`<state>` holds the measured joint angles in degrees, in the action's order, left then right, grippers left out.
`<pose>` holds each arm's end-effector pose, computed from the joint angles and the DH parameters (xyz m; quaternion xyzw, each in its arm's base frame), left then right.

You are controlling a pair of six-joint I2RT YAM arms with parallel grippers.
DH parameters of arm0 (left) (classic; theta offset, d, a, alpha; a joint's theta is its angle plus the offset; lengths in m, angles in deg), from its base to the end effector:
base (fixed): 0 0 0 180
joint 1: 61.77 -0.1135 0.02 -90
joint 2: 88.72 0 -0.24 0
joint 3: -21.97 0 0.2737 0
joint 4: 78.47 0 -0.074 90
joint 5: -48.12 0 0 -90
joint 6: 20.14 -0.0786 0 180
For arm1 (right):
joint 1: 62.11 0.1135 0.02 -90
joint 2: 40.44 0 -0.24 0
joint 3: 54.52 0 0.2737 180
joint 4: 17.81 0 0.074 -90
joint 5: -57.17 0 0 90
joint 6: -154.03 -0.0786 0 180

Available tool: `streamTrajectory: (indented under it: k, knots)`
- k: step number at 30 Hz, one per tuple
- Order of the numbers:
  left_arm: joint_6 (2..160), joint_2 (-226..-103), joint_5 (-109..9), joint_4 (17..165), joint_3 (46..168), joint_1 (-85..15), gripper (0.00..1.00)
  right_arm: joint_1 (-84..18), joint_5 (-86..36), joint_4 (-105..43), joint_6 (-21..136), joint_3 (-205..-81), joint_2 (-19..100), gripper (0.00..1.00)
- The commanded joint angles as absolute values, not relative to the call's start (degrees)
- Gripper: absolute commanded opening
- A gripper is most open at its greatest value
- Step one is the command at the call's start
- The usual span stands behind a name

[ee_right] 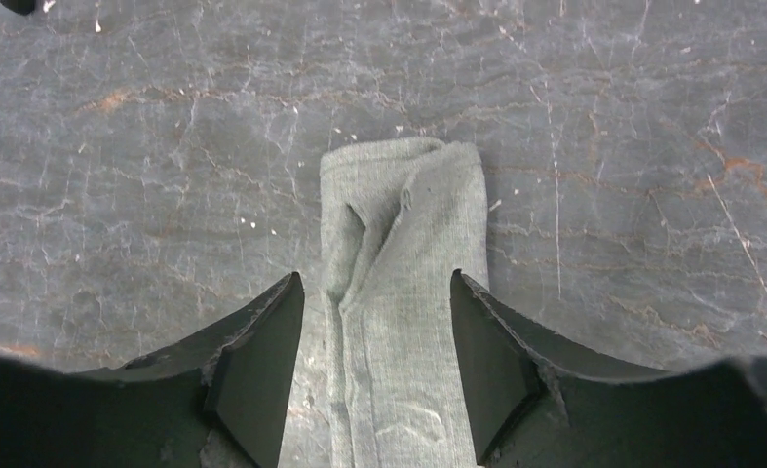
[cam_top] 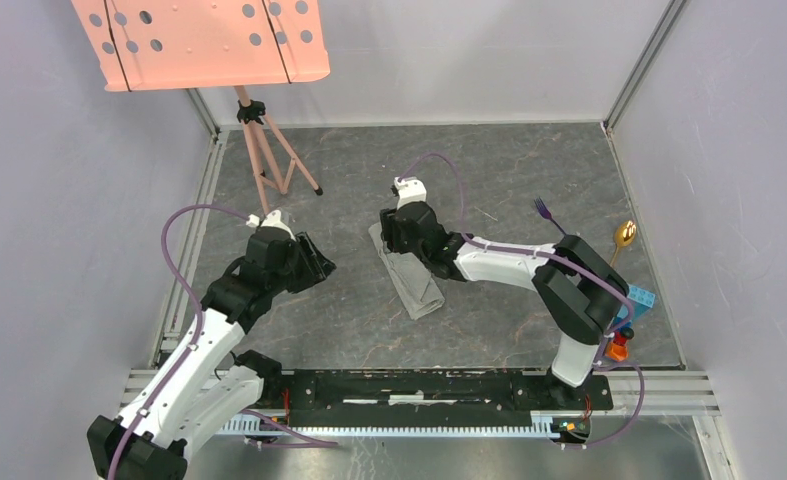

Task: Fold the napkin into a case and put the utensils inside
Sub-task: Grasp the top corner of the smaller rectangle folded napkin from the folded napkin.

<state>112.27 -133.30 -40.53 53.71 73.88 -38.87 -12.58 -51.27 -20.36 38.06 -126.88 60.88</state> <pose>0.2186 -0.0903 0.2178 -0.1587 0.8941 -0.2169 0.3583 0.3001 0.3135 0.1387 -0.0992 0.8591 0.1847 0.4669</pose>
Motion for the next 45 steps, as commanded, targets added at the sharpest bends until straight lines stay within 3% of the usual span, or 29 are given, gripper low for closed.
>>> streamTrajectory:
  k: [1, 12, 39, 45]
  knots:
    - [114.2, -133.5, -41.6, 57.5, 73.9, -39.0, 0.55, -11.3, -54.8, -19.7, 37.6, -132.4, 63.4, 0.6]
    - [113.2, -132.3, -41.4, 56.5, 74.1, -39.0, 0.55, -6.9, -65.8, -24.4, 41.6, -137.4, 67.8, 0.6]
    - [112.5, -131.7, -41.0, 55.6, 74.1, -39.0, 0.55, -6.0, -69.5, -25.5, 43.9, -143.6, 75.4, 0.51]
    - [112.4, -131.7, -41.1, 55.8, 74.2, -39.0, 0.55, -5.5, -71.0, -26.3, 44.7, -144.5, 76.6, 0.53]
